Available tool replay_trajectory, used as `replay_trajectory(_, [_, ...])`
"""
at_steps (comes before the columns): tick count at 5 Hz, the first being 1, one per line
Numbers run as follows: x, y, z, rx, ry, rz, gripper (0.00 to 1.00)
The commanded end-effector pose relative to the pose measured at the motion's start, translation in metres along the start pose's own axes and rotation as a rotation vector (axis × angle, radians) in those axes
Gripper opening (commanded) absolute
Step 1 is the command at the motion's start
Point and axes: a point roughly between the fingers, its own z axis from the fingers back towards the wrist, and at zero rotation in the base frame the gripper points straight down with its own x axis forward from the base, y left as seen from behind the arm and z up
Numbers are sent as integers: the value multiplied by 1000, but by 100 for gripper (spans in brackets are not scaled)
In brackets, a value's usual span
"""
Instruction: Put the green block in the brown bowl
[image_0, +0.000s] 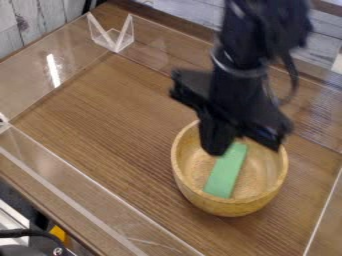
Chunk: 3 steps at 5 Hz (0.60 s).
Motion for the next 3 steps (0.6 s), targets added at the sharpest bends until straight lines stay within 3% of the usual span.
replay_trajectory(1, [5, -20, -6, 5, -17, -14, 0])
replay_trajectory(3, [11, -15, -19, 25, 0, 62, 0])
